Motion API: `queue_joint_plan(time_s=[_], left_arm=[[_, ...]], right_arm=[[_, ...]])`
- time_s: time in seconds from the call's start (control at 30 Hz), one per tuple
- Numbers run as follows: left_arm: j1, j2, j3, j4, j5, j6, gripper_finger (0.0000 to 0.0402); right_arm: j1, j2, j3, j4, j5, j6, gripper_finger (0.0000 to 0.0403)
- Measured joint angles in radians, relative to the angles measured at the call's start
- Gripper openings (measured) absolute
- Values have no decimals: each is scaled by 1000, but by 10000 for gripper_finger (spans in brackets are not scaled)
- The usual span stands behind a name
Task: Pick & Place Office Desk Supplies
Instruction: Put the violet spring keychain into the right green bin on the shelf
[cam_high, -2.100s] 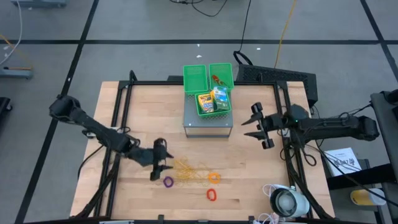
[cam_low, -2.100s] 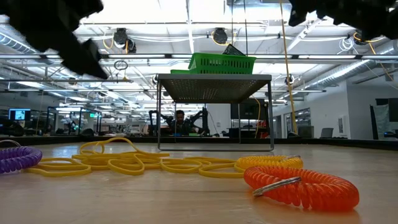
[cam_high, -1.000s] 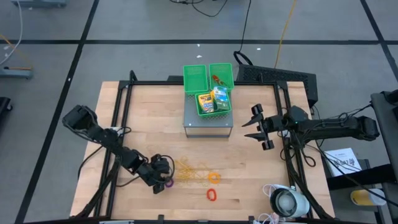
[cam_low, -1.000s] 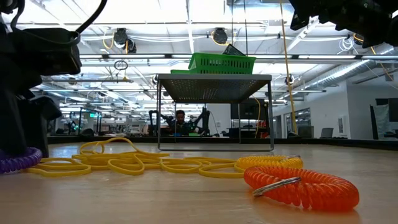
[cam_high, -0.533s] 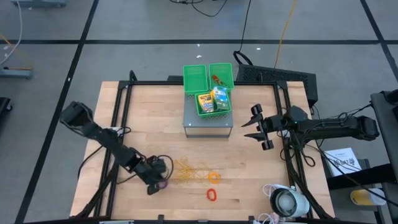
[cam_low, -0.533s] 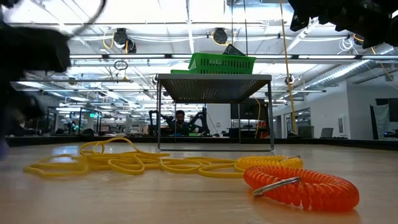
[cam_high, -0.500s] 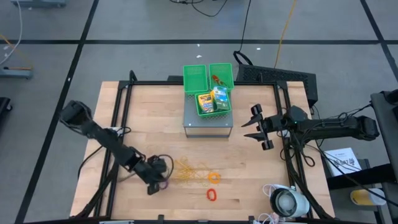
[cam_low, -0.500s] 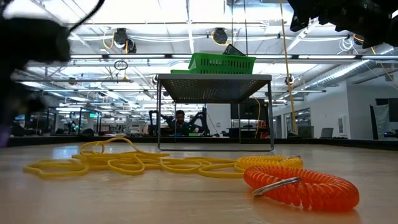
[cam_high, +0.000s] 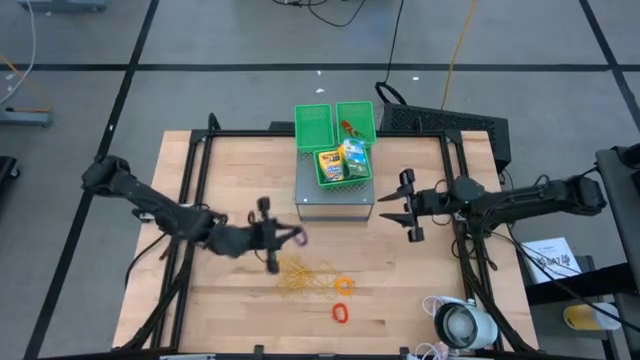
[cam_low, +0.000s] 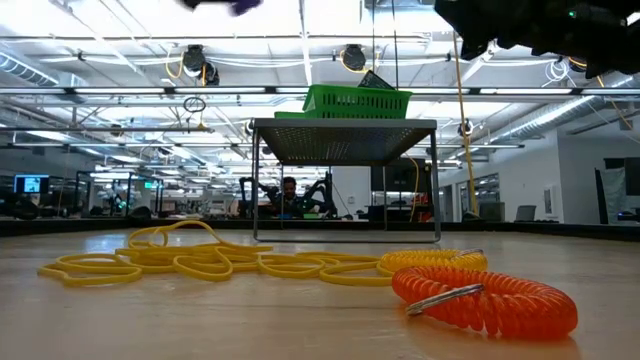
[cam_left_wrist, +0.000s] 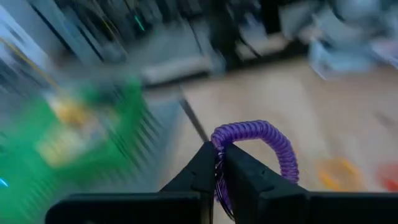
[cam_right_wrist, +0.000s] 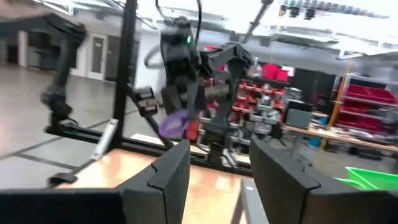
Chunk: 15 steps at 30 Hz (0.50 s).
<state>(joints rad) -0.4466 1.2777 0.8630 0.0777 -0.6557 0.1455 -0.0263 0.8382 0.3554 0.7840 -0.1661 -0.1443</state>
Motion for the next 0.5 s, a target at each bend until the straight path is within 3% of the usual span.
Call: queue_joint_plan(time_s=[0.2, 0.4, 0.5], left_arm=[[132, 98, 1, 321, 130, 354, 29], [217, 199, 0, 465, 136, 475, 30], [238, 230, 0, 479, 160, 504, 30]], right_arm=[[68, 143, 87, -18, 96, -3, 167], [105, 318, 195, -14, 215, -10, 210], [106, 405, 242, -8, 222, 0, 228]])
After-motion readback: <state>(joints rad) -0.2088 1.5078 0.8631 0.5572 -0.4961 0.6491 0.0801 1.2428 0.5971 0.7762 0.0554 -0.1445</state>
